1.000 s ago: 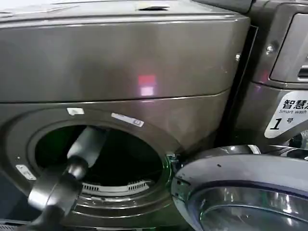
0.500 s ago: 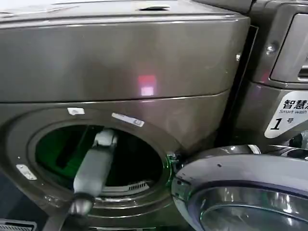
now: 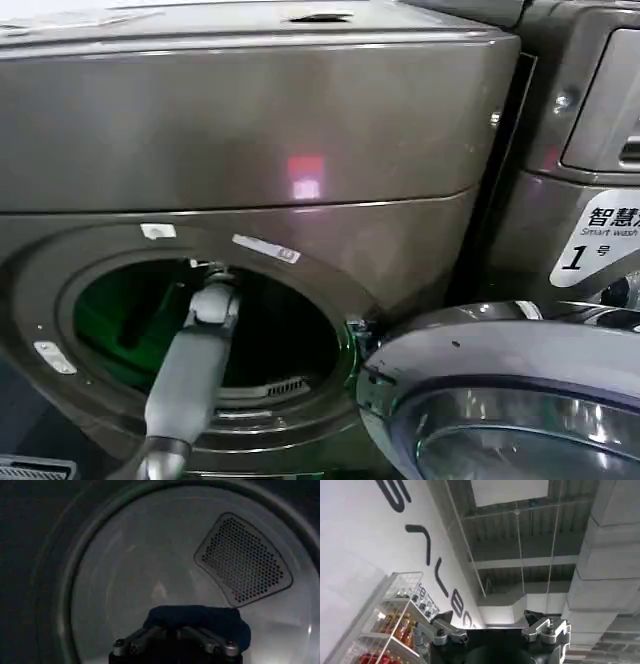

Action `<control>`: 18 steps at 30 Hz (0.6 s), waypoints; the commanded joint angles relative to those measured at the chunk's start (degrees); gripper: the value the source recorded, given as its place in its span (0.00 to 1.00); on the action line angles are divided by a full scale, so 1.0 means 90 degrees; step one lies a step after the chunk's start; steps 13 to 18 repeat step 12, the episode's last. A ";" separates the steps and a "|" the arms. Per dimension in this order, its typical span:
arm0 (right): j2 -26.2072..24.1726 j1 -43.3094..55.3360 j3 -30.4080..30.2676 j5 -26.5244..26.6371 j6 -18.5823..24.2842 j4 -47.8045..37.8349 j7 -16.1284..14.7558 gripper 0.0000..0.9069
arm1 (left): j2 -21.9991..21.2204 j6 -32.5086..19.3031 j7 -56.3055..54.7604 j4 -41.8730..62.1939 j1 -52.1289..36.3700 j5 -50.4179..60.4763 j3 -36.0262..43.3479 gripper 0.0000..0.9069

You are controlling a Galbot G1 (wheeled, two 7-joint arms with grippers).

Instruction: Grasp the clothes from the dryer.

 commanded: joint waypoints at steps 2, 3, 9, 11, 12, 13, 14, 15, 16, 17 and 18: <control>0.0018 -0.0073 0.0147 -0.0084 -0.0112 -0.0079 0.0000 1.00 | 0.0003 -0.0003 -0.0050 -0.0100 0.0096 0.0015 -0.0043 0.00; 0.0021 -0.0077 0.0169 -0.0087 -0.0124 -0.0093 0.0004 1.00 | 0.0002 -0.0010 -0.0045 -0.0091 0.0095 0.0018 -0.0043 0.00; 0.0020 -0.0029 0.0142 -0.0172 -0.0137 -0.0140 0.0002 1.00 | 0.0014 -0.0016 -0.0013 -0.0059 0.0086 0.0007 -0.0042 0.00; 0.0011 -0.0028 0.0138 -0.0222 -0.0140 -0.0161 -0.0011 1.00 | 0.0023 -0.0026 0.0007 -0.0062 0.0112 0.0008 -0.0044 0.00; 0.0005 -0.0026 0.0136 -0.0230 -0.0144 -0.0166 -0.0012 1.00 | 0.0023 -0.0025 0.0009 -0.0059 0.0121 0.0009 -0.0048 0.00; 0.0005 -0.0026 0.0136 -0.0230 -0.0144 -0.0166 -0.0012 1.00 | 0.0023 -0.0025 0.0009 -0.0059 0.0121 0.0009 -0.0048 0.00; 0.0005 -0.0026 0.0136 -0.0230 -0.0144 -0.0166 -0.0012 1.00 | 0.0023 -0.0025 0.0009 -0.0059 0.0121 0.0009 -0.0048 0.00; 0.0005 -0.0026 0.0136 -0.0230 -0.0144 -0.0166 -0.0012 1.00 | 0.0023 -0.0025 0.0009 -0.0059 0.0121 0.0009 -0.0048 0.00; 0.0005 -0.0026 0.0136 -0.0230 -0.0144 -0.0166 -0.0012 1.00 | 0.0023 -0.0025 0.0009 -0.0059 0.0121 0.0009 -0.0048 0.00; 0.0005 -0.0026 0.0136 -0.0230 -0.0144 -0.0166 -0.0012 1.00 | 0.0023 -0.0025 0.0009 -0.0059 0.0121 0.0009 -0.0048 0.00; 0.0005 -0.0026 0.0136 -0.0230 -0.0144 -0.0166 -0.0012 1.00 | 0.0023 -0.0025 0.0009 -0.0059 0.0121 0.0009 -0.0048 0.00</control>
